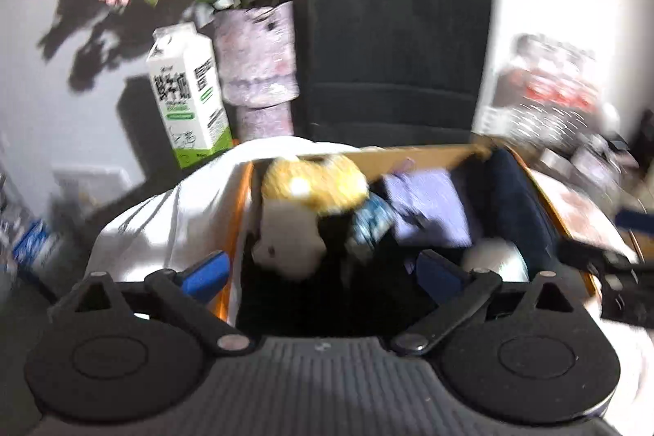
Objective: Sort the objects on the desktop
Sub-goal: 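Carry case and cable into the orange box and open both tools, then pull both tools back out of the box toward the towel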
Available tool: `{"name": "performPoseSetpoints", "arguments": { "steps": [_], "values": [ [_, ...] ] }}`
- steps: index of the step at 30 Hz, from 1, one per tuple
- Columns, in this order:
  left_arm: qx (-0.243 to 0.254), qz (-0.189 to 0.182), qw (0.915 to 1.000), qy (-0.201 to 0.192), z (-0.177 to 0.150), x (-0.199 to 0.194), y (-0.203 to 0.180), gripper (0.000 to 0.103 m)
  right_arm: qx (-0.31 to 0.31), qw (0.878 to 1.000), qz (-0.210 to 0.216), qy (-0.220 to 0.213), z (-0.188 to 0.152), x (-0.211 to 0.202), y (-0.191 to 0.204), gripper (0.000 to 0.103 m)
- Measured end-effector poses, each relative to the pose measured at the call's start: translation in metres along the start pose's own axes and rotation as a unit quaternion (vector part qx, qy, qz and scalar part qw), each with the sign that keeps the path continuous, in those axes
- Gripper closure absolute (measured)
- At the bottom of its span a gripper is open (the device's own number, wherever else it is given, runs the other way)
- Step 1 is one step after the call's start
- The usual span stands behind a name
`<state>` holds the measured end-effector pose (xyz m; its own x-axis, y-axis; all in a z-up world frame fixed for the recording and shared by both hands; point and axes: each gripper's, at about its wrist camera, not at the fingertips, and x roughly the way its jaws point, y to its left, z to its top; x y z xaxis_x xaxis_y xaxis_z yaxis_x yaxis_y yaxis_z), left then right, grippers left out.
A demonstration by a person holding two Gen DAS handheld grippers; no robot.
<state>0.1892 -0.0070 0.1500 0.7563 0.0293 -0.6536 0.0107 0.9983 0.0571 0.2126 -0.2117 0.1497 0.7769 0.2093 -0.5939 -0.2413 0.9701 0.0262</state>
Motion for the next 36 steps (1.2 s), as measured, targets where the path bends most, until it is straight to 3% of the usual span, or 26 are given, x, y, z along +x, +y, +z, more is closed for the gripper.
{"name": "performPoseSetpoints", "arguments": {
  "steps": [7, 11, 16, 21, 28, 36],
  "values": [
    [0.007, -0.078, 0.9944, -0.072, -0.097, -0.097, 0.005, 0.000, -0.013, 0.998, 0.061, -0.030, -0.086, -0.075, 0.018, 0.016],
    [0.014, -0.069, 0.9914, -0.110, -0.158, -0.130, 0.007, 0.000, -0.008, 0.996, 0.072, -0.054, -0.148, -0.117, 0.032, 0.013],
    [-0.005, -0.026, 0.9944, -0.102, -0.214, -0.145, 0.008, 0.000, -0.009, 0.998, 0.027, -0.060, -0.217, -0.143, 0.059, 0.013],
    [-0.036, -0.048, 0.9938, -0.093, -0.255, -0.152, 0.011, 0.000, -0.001, 0.998, 0.008, -0.067, -0.254, -0.159, 0.073, 0.013],
    [-0.044, -0.041, 0.9953, -0.077, -0.267, -0.139, 0.013, 0.006, 0.007, 0.998, 0.005, -0.069, -0.271, -0.167, 0.077, 0.013],
    [-0.065, -0.042, 0.9942, -0.074, -0.252, -0.121, 0.039, 0.010, 0.019, 0.997, 0.014, -0.074, -0.254, -0.153, 0.078, 0.013]
  ]
}}
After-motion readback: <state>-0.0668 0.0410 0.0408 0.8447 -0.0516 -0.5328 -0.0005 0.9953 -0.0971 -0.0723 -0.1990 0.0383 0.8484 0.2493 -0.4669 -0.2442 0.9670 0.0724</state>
